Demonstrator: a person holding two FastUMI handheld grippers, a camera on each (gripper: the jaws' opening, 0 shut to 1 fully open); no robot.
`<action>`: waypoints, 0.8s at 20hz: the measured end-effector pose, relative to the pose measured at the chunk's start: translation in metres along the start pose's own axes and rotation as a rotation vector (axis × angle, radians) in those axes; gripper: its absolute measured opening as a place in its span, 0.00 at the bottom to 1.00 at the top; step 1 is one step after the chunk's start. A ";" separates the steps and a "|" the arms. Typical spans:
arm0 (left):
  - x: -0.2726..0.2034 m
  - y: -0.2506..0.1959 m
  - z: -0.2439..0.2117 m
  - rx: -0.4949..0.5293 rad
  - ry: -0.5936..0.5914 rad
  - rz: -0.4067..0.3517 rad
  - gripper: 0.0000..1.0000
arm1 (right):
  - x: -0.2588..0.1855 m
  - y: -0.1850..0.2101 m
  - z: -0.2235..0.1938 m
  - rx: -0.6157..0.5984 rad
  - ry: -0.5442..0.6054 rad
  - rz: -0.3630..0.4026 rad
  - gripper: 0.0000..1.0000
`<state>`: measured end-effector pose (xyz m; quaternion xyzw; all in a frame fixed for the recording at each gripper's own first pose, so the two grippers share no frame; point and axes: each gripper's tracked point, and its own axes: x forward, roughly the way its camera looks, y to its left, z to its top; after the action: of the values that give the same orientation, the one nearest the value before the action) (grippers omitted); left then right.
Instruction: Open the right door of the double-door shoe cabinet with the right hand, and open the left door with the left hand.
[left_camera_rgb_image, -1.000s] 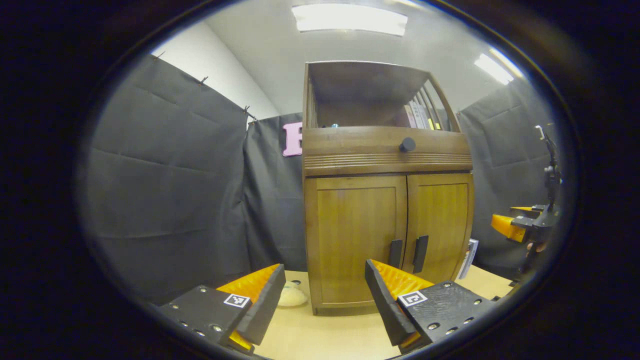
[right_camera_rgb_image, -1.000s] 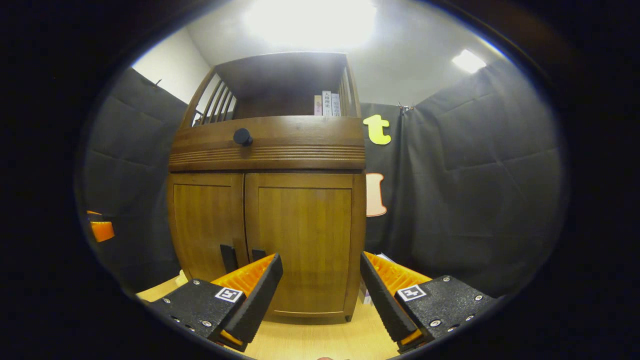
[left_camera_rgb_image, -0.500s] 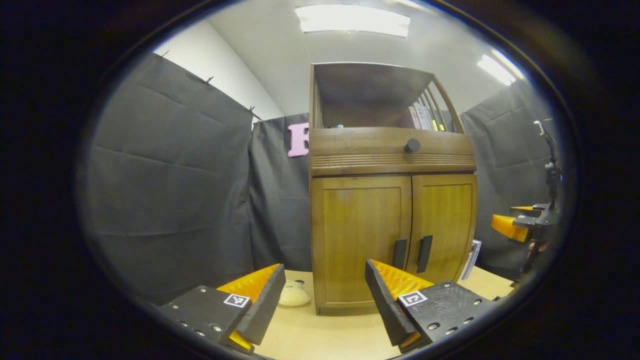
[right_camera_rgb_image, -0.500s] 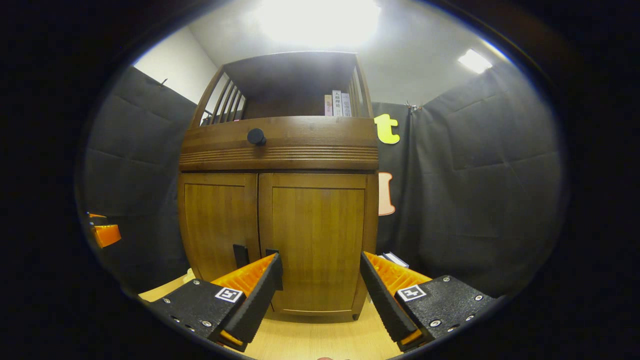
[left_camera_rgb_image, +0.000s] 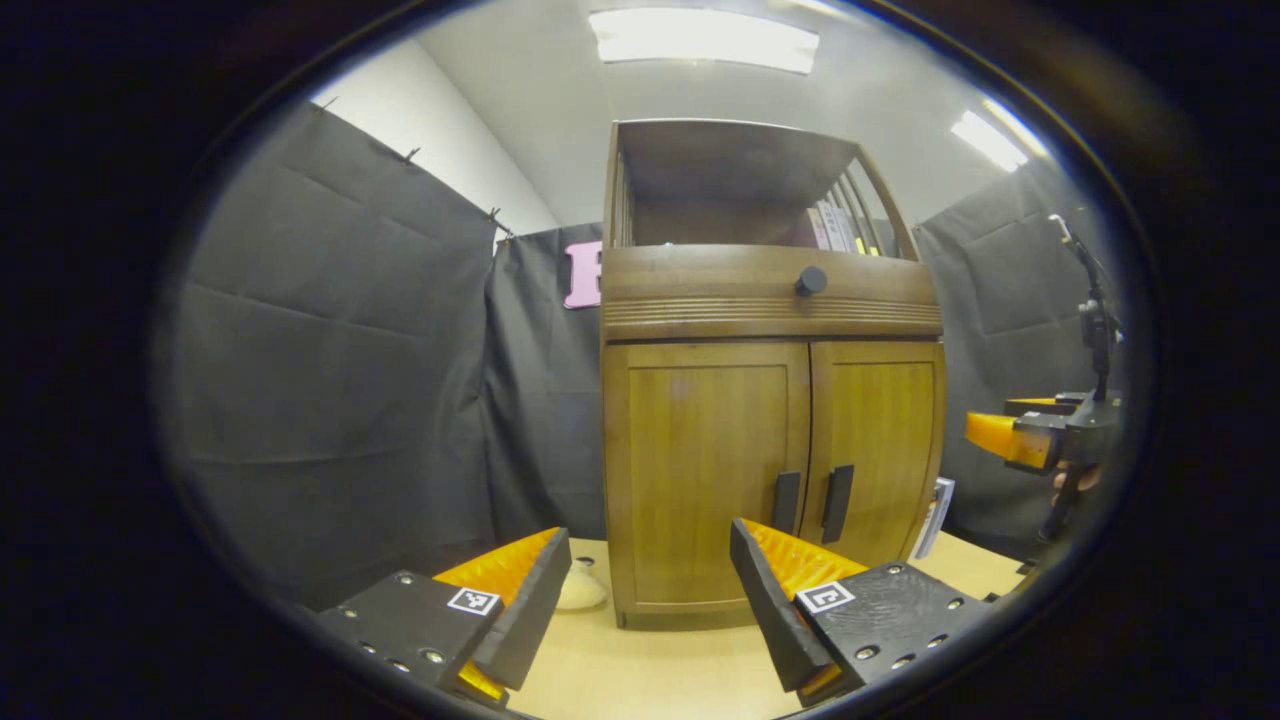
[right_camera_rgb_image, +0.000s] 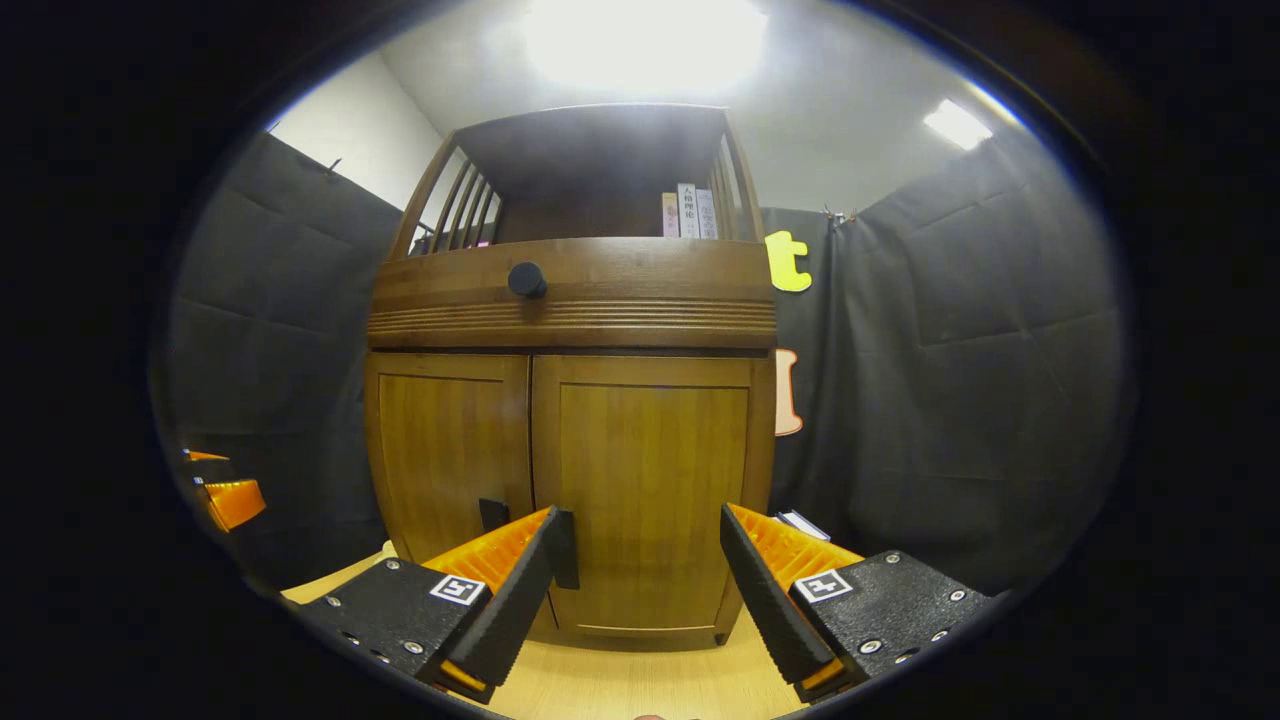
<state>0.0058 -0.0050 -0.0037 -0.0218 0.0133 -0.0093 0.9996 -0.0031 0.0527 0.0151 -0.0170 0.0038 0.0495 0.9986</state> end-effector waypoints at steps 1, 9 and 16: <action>0.001 0.000 -0.001 -0.006 0.007 0.004 0.91 | 0.003 0.004 0.001 0.003 0.002 0.007 0.96; 0.000 0.002 -0.012 -0.028 0.074 0.045 0.92 | 0.046 0.041 -0.008 0.033 0.031 0.074 0.96; -0.002 0.008 -0.022 -0.059 0.164 0.107 0.97 | 0.097 0.066 -0.036 -0.005 0.082 0.105 0.96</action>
<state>0.0030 0.0021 -0.0263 -0.0495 0.0963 0.0425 0.9932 0.0865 0.1269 -0.0245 -0.0212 0.0455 0.1012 0.9936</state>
